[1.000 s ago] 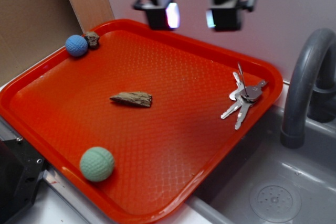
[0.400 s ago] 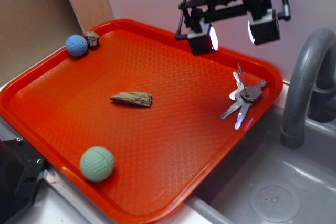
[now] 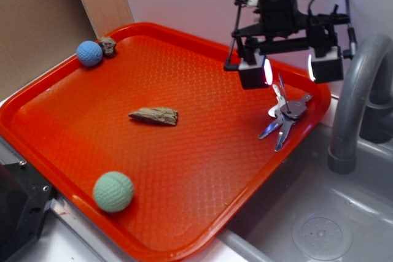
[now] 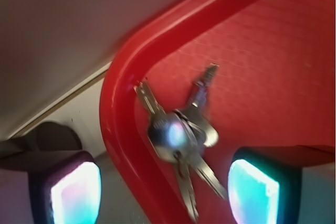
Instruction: Grab the silver keys.
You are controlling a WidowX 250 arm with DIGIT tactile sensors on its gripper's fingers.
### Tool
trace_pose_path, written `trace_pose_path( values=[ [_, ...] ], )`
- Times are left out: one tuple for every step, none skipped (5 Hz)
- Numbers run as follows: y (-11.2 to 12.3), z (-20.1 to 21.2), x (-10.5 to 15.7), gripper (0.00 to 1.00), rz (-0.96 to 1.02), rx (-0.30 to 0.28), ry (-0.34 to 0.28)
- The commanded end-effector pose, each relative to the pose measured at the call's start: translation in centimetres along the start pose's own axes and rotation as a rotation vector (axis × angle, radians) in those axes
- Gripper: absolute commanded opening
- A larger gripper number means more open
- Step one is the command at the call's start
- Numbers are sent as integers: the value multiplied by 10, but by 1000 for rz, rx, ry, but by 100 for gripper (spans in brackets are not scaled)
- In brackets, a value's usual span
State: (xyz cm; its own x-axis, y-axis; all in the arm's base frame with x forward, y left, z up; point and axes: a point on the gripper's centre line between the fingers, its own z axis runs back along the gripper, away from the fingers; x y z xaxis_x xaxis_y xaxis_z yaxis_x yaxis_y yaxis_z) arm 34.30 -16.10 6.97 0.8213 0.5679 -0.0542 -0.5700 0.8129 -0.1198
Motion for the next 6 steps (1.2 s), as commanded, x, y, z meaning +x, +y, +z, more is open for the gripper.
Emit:
trace_pose_path(
  values=[
    [-10, 2, 19, 66, -36, -15, -62],
    [-9, 5, 16, 0, -63, -11, -60],
    [-1, 10, 26, 0, -84, -14, -53],
    [7, 17, 29, 0, -117, -6, -91],
    [17, 39, 28, 0, -184, -26, -134],
    [34, 83, 21, 0, -311, -65, -167]
  ],
)
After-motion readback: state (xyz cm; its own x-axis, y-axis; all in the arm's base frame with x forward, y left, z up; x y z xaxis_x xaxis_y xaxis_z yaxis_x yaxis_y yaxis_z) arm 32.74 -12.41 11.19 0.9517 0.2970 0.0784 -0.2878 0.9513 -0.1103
